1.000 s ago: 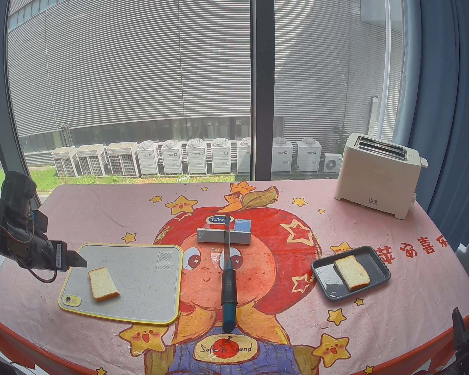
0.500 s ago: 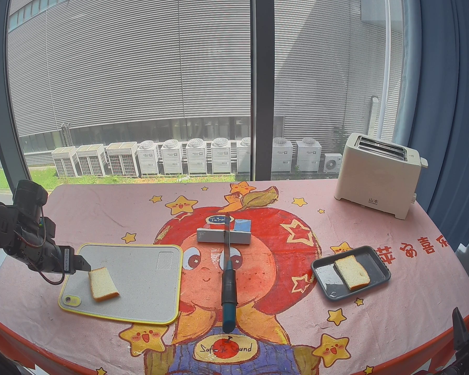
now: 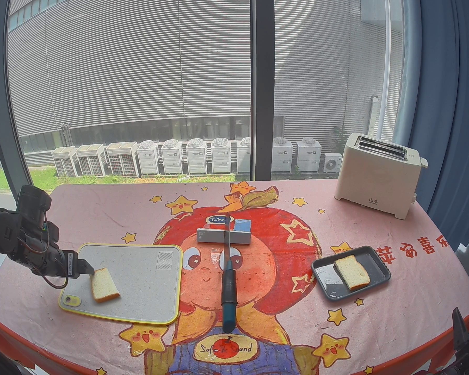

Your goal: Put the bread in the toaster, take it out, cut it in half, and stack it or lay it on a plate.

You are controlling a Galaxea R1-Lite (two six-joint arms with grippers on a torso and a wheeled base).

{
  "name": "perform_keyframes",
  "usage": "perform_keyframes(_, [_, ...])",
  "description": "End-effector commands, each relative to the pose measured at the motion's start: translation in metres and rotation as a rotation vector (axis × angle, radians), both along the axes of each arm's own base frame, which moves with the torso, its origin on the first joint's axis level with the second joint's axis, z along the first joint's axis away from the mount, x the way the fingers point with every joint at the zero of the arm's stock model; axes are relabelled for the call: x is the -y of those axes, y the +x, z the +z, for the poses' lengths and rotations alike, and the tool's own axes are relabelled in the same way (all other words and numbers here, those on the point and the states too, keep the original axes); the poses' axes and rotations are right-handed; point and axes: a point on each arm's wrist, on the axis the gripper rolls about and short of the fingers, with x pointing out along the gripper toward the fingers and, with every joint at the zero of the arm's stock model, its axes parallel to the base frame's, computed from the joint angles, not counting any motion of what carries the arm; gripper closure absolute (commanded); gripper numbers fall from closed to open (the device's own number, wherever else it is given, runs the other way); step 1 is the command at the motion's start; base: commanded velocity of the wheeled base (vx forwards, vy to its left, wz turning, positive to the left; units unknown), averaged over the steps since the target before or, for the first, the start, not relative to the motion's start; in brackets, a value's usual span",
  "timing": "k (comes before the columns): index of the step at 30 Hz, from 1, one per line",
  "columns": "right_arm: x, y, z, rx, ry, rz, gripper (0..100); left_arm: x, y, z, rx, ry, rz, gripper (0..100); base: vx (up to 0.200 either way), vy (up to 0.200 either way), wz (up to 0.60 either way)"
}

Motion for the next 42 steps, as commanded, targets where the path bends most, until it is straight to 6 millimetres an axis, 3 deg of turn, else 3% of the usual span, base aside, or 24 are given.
perform_keyframes(1, [0.0,0.0,-0.005,0.0,0.0,0.001,0,0.0,-0.001,0.001,0.004,0.001,-0.001,0,0.0,0.0,0.0])
perform_keyframes(12, [0.0,0.0,-0.005,-0.001,0.0,0.001,0,0.009,-0.012,0.017,0.058,0.004,-0.037,0,0.0,0.0,0.0])
perform_keyframes(31, [0.0,0.0,-0.005,0.0,0.0,0.001,0,0.013,-0.014,0.007,0.021,0.009,-0.048,0,0.0,0.0,0.0])
perform_keyframes(42, [0.0,0.0,-0.005,0.0,0.0,0.001,0,0.009,-0.004,-0.01,-0.045,0.005,-0.04,0,0.0,0.0,0.0])
